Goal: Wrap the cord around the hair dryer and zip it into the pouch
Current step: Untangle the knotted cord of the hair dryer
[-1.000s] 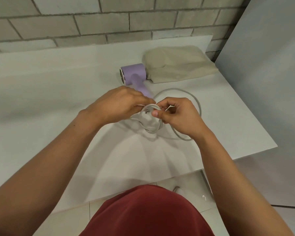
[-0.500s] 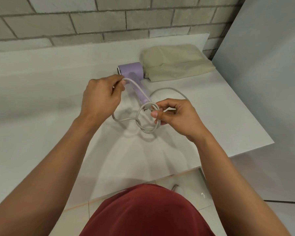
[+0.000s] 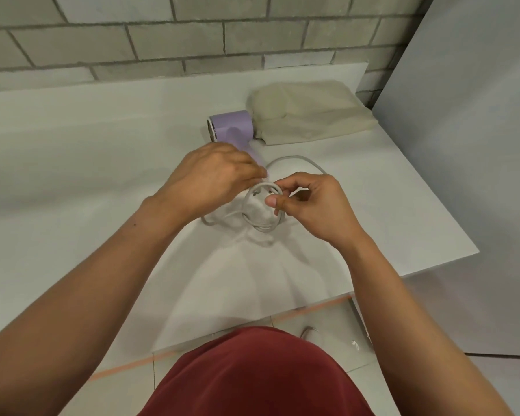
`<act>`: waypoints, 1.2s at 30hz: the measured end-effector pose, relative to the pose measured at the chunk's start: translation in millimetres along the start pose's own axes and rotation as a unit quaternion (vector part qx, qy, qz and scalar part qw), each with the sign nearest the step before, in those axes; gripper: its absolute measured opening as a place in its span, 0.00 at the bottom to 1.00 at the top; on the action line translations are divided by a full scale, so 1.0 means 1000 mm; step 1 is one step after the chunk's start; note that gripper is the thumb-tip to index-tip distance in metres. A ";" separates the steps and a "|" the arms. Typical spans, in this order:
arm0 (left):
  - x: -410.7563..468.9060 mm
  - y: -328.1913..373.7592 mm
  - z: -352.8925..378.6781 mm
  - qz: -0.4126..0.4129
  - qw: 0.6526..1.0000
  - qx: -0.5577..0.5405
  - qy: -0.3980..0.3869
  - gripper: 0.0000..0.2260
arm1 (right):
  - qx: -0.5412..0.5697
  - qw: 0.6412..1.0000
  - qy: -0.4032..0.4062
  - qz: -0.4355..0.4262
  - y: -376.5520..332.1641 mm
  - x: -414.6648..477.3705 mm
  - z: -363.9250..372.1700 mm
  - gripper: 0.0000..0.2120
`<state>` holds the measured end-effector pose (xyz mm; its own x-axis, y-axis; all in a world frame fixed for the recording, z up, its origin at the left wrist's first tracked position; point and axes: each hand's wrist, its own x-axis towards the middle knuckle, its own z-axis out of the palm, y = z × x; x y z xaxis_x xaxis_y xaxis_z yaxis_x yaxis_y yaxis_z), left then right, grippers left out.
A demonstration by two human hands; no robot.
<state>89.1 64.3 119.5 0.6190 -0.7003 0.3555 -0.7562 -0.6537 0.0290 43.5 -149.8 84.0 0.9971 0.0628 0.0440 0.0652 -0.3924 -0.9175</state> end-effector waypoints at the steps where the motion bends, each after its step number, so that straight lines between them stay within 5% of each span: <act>1: -0.001 0.002 0.001 -0.034 0.999 -0.001 0.015 0.10 | 0.006 1.000 0.004 0.004 0.001 0.000 -0.001 0.06; 7: -0.010 -0.009 0.003 -0.231 0.967 0.005 0.108 0.13 | 0.036 0.999 -0.004 0.011 0.006 -0.008 -0.009 0.06; 12: -0.020 -0.019 0.001 -0.293 0.955 -0.006 0.052 0.13 | 0.019 1.000 0.005 0.001 0.002 -0.002 -0.006 0.03; 15: -0.022 -0.023 0.001 -0.265 0.962 -0.056 -0.033 0.13 | 0.000 1.000 -0.002 -0.005 0.002 0.002 -0.003 0.03; 20: -0.014 -0.009 -0.009 -0.102 0.987 -0.126 -0.013 0.19 | -0.035 0.999 -0.001 -0.029 0.006 0.004 0.003 0.09; 24: -0.001 0.005 -0.001 -0.016 0.988 -0.130 -0.088 0.18 | -0.029 0.999 0.008 -0.036 0.007 0.005 0.005 0.11; 29: 0.003 0.004 0.001 -0.057 0.977 -0.168 -0.119 0.17 | -0.018 0.999 0.016 -0.028 0.010 0.001 -0.004 0.04; 36: 0.000 -0.011 0.006 -0.198 0.971 -0.125 0.054 0.16 | 0.094 0.996 -0.005 -0.003 0.011 0.001 -0.011 0.06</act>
<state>98.6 69.5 113.9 0.8557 -0.3652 0.3668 -0.5000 -0.7663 0.4036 45.7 -164.2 78.9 0.9962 0.0734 0.0466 0.0614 -0.2142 -0.9749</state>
